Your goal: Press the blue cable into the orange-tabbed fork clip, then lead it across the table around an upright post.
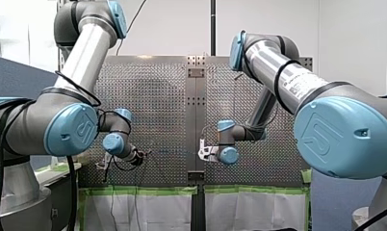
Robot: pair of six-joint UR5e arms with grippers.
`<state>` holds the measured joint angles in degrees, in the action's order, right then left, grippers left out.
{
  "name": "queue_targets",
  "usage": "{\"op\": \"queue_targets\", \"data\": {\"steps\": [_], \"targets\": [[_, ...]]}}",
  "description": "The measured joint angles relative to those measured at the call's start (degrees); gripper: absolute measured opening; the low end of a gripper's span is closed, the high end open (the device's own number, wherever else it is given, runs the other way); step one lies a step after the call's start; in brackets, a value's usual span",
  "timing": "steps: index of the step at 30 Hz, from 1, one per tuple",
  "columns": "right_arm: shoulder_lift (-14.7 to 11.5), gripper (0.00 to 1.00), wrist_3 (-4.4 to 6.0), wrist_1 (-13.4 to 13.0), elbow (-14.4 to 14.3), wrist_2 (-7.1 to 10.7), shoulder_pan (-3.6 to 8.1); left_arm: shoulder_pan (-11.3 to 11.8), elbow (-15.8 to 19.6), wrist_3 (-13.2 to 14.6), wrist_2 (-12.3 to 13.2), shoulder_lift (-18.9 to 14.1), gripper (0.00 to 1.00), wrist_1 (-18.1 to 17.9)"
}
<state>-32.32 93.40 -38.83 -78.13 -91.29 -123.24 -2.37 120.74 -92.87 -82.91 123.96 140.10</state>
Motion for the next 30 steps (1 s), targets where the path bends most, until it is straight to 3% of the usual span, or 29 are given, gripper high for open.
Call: {"op": "queue_targets", "data": {"steps": [7, 12, 20, 30], "targets": [[0.0, 0.0, 0.0, -0.02, 0.01, 0.05, 0.03, -0.09, 0.0, -0.19, -0.01, -2.17, 1.0, 0.09], [0.07, 0.0, -0.01, -0.01, 0.02, 0.05, 0.13, -0.39, 0.0, -1.69, 0.2, -4.27, 1.0, -0.13], [0.13, 0.0, 0.04, -0.02, 0.0, 0.05, 0.21, -1.38, 0.26, -4.91, -0.09, -4.82, 1.0, -1.27], [0.25, 0.0, 0.04, -0.03, -0.01, 0.05, 0.29, -2.08, 1.72, -5.86, -4.4, -4.69, 1.0, -3.61]]}}
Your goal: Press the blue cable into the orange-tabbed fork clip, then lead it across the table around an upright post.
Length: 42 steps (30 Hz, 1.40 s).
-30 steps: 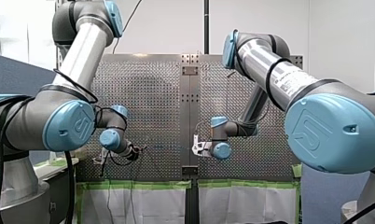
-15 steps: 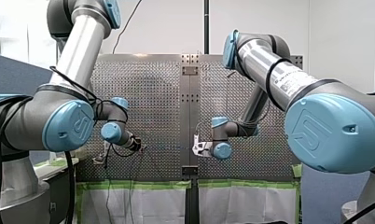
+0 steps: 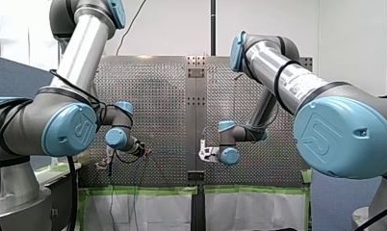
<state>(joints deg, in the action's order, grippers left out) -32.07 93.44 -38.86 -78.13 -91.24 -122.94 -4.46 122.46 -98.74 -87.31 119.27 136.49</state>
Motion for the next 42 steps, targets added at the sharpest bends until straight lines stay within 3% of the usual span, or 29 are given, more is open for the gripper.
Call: {"op": "queue_targets", "data": {"steps": [15, 23, 42], "targets": [[0.18, 0.0, 0.05, -0.13, 0.03, -0.08, 0.03, -0.79, 0.08, -0.38, -2.47, 0.06, 1.0, -0.69], [0.24, 0.0, 0.24, -0.08, 0.06, 0.83, 0.04, -1.08, 0.36, -0.88, -3.35, 0.08, 1.0, -0.69], [0.41, 0.0, 0.28, 0.07, 0.05, 1.03, 0.03, -2.4, 0.46, -2.25, 0.63, 0.05, 1.0, -0.85]]}}
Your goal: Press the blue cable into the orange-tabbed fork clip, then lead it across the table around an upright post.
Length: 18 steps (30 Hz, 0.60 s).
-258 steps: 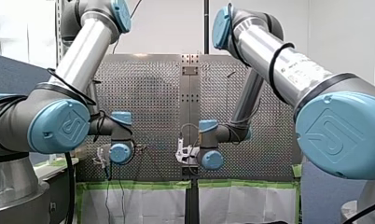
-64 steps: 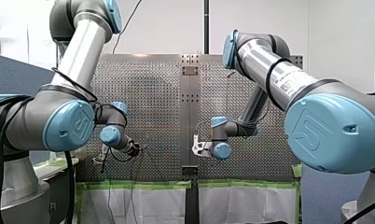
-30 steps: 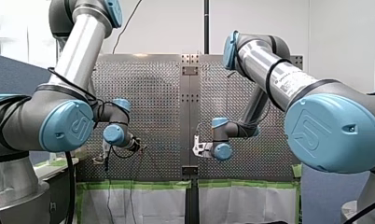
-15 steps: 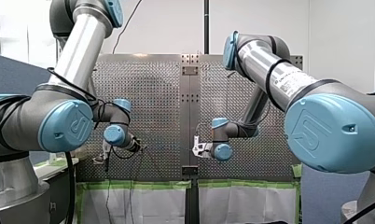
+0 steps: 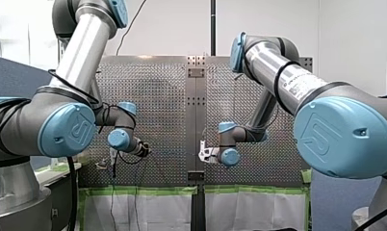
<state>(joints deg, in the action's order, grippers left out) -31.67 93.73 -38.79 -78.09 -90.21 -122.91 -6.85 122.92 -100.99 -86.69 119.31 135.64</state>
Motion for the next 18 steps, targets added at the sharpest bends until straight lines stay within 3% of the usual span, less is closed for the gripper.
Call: {"op": "queue_targets", "data": {"steps": [8, 18], "targets": [[0.04, 0.0, 0.02, -0.04, -0.01, 0.03, 0.0, -0.38, -0.31, -2.96, 1.34, -0.03, 1.0, -0.51], [0.08, 0.0, 0.06, -0.24, 0.0, 0.02, 0.05, -1.22, -1.84, -4.69, -3.34, -0.02, 1.0, -0.15]]}}
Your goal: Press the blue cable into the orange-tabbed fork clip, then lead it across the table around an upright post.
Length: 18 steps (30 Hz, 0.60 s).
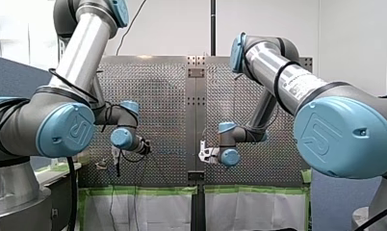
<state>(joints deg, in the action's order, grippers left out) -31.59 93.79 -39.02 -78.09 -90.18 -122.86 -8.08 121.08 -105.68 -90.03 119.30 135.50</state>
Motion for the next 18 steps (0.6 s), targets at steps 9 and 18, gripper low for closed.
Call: {"op": "queue_targets", "data": {"steps": [9, 18], "targets": [[0.02, 0.0, 0.07, -0.05, 0.0, 0.58, 0.16, -2.1, -2.7, 0.03, -3.57, 1.02, 1.0, 1.98], [0.06, 0.0, 0.1, 0.01, -0.01, 1.12, 0.21, -3.84, -6.17, 2.56, -7.01, 5.77, 1.0, 2.91]]}}
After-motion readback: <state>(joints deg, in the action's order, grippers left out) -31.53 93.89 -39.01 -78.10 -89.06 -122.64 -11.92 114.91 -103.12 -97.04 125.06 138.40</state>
